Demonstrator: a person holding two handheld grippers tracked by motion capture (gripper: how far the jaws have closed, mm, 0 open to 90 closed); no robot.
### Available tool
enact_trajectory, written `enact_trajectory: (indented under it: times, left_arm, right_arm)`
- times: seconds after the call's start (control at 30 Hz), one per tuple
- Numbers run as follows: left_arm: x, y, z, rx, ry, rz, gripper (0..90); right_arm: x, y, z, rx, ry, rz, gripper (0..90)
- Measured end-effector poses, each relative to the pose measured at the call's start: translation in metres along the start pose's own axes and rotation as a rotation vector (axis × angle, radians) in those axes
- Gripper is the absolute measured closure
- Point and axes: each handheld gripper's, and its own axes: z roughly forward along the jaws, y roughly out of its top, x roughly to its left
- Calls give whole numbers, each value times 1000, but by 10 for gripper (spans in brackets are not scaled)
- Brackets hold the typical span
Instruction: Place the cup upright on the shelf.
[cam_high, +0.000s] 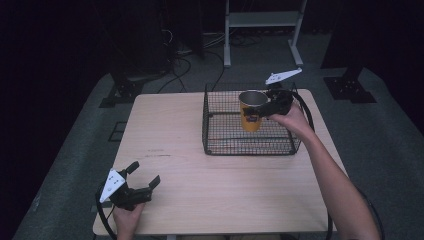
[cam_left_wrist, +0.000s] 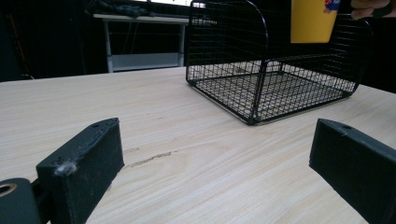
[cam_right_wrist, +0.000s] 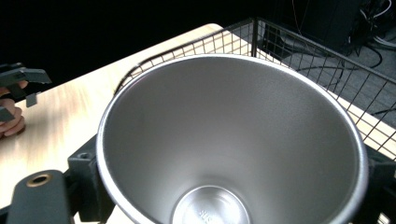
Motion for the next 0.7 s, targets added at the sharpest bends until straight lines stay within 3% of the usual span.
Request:
enact_trajectory:
  times: [0.7]
  left_arm:
    - [0,0,0,0,-4,2,23]
  right_arm:
    - [-22,-22,42,72,-27,56,121]
